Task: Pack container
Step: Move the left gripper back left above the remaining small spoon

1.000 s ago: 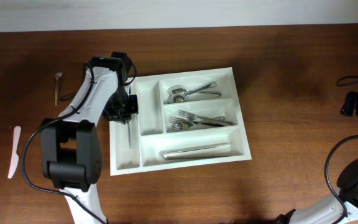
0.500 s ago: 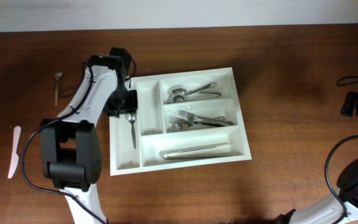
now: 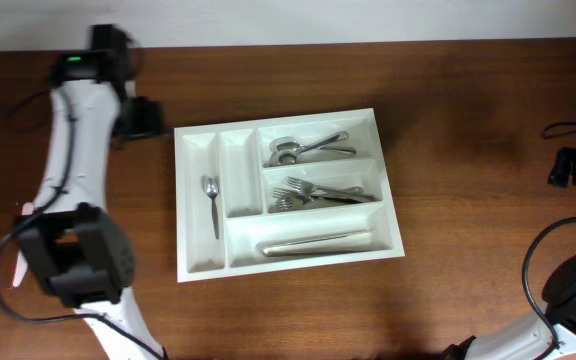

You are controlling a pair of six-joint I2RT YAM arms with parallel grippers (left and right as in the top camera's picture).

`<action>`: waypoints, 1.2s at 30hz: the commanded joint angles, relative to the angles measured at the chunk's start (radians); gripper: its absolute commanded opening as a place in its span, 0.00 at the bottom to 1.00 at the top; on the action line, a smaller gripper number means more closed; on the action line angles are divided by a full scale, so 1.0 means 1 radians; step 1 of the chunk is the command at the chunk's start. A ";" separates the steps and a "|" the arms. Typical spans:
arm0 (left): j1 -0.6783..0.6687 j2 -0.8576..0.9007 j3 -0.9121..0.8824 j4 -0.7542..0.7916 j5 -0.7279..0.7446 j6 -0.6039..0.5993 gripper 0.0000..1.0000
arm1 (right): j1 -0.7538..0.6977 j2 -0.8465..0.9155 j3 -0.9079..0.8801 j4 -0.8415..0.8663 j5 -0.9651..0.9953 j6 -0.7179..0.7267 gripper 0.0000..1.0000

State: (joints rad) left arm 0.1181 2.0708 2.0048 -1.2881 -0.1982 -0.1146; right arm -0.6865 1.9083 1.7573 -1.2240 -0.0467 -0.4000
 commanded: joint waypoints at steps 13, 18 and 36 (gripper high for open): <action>0.162 0.074 0.007 0.293 0.014 0.240 0.99 | -0.001 -0.002 -0.003 0.003 -0.005 0.001 0.99; 0.162 0.171 0.008 0.270 0.018 0.227 0.99 | -0.001 -0.002 -0.003 0.003 -0.005 0.001 0.99; 0.180 0.278 0.021 0.361 0.019 0.243 0.99 | -0.001 -0.002 -0.003 0.003 -0.005 0.001 0.99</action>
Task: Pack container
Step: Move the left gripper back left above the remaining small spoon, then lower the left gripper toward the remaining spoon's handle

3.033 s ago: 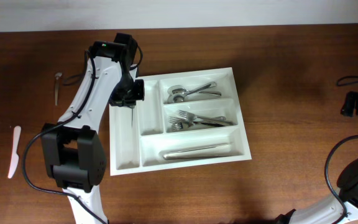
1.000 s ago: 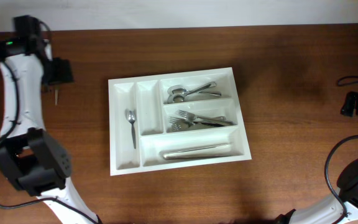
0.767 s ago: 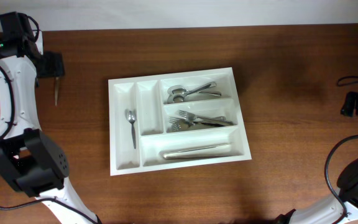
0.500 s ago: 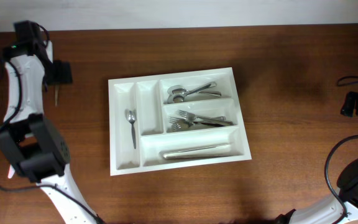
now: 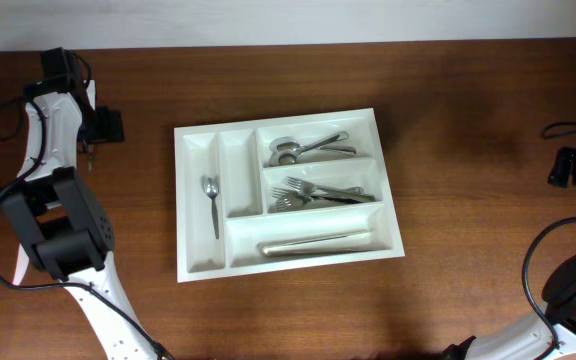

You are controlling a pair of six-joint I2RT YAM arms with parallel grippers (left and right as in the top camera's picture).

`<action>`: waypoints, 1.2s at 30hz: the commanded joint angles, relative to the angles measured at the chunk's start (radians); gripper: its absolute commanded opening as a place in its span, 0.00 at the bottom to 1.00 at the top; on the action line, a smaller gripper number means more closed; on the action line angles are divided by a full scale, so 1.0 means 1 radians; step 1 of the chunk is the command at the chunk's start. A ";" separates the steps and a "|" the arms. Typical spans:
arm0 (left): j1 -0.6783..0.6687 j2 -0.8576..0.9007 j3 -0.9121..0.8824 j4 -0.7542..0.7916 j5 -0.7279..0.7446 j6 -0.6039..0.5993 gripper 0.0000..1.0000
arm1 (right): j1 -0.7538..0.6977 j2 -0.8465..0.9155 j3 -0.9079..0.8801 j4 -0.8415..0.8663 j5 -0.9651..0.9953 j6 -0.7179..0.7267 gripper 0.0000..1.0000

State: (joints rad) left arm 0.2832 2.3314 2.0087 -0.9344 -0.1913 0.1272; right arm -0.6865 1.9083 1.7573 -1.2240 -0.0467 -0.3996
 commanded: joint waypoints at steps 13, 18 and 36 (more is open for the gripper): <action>0.019 0.037 0.017 0.044 0.025 0.002 0.99 | -0.001 -0.002 -0.003 0.003 -0.005 0.000 0.99; 0.023 0.047 0.017 0.059 0.129 0.001 0.99 | -0.001 -0.002 -0.003 0.003 -0.005 0.000 0.99; 0.027 0.118 0.017 0.087 0.086 0.002 0.99 | -0.001 -0.002 -0.003 0.003 -0.005 0.000 0.99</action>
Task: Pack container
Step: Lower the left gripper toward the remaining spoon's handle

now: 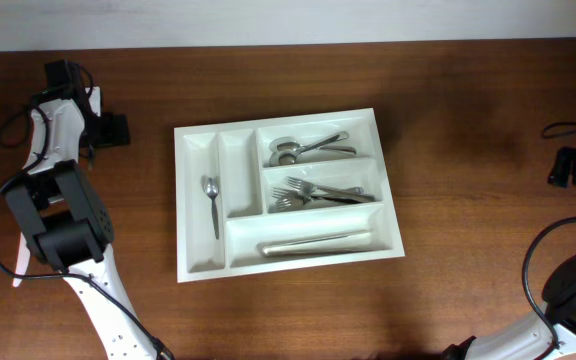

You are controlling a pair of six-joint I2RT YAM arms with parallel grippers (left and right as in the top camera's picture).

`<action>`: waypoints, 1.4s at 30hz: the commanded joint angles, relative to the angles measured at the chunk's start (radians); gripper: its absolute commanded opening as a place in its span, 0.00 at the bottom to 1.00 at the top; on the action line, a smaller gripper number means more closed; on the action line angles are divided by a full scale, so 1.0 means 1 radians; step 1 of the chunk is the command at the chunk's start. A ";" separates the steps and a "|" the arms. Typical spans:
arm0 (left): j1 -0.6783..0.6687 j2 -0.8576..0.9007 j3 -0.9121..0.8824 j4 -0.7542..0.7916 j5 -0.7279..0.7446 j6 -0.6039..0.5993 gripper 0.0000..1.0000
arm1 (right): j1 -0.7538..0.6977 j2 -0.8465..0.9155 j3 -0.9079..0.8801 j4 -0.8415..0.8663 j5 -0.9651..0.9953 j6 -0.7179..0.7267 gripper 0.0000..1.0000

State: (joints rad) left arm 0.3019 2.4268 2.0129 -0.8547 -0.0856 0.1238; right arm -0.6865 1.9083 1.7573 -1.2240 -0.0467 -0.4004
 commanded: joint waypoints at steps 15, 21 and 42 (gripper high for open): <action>0.013 0.029 0.013 0.052 -0.011 0.050 0.99 | -0.001 -0.002 -0.003 0.003 -0.005 0.001 0.99; 0.018 0.046 0.013 0.050 -0.002 0.019 0.99 | -0.001 -0.002 -0.003 0.003 -0.005 0.001 0.99; 0.018 0.079 0.012 0.055 0.046 0.020 0.99 | -0.001 -0.002 -0.003 0.003 -0.005 0.001 0.99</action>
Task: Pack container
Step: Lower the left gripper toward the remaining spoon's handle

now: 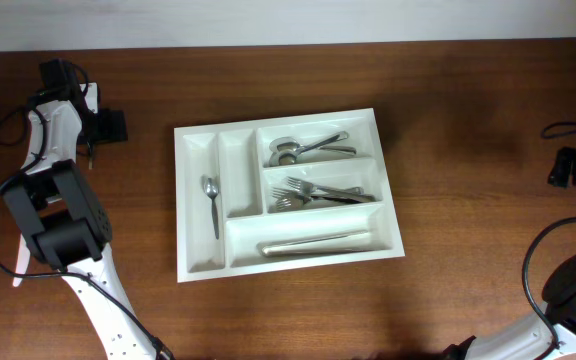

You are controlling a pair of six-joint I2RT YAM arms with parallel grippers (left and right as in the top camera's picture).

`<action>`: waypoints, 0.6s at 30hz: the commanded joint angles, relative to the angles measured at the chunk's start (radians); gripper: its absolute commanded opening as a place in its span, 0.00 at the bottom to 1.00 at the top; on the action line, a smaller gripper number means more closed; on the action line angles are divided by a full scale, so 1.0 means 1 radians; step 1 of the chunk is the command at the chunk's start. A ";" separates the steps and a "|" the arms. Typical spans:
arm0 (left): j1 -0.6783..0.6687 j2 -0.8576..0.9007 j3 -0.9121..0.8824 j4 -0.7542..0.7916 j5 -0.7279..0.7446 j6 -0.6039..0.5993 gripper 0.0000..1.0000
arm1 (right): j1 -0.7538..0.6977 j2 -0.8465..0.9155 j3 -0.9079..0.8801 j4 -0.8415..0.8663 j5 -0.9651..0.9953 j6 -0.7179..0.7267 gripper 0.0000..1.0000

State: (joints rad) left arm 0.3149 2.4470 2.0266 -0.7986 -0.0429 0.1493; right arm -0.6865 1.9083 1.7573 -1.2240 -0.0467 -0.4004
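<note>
The white cutlery tray [200, 262] lies in the middle of the table. Its leftmost slot holds one small spoon [211, 200], and the narrow slot beside it is bare. Spoons [308, 148] fill the top right compartment, forks [323, 193] the middle one, and knives [313, 242] the long bottom one. My left gripper [114, 126] hovers at the far left, well clear of the tray's top left corner; nothing shows in it. My right gripper [568, 167] sits at the right edge, far from the tray. Neither gripper's jaws can be made out.
Brown wooden table [468, 90] all around the tray. A black cable [568, 128] runs near the right gripper. The folded left arm [63, 225] occupies the left side of the table, and part of the right arm [568, 280] curves in at the lower right.
The left arm has shifted very slightly, with its gripper still at the far left. The tray, the cutlery and the right arm have not changed.
My left gripper was close to the tray's top left corner. It then stood farther left, away from the tray, and has stayed about there since. The tray's contents and the right arm look the same throughout.
</note>
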 commanded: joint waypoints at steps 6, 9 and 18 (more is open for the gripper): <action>0.022 0.059 -0.002 -0.002 0.007 -0.042 0.99 | -0.001 -0.002 -0.003 0.003 -0.005 0.001 0.99; 0.037 0.059 -0.002 0.002 0.060 -0.051 0.99 | -0.001 -0.002 -0.003 0.003 -0.005 0.001 0.99; 0.068 0.059 -0.002 -0.002 0.089 -0.012 0.99 | -0.001 -0.002 -0.003 0.003 -0.005 0.001 0.99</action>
State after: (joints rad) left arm 0.3664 2.4557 2.0274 -0.7918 0.0307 0.1131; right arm -0.6865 1.9083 1.7573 -1.2240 -0.0467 -0.3996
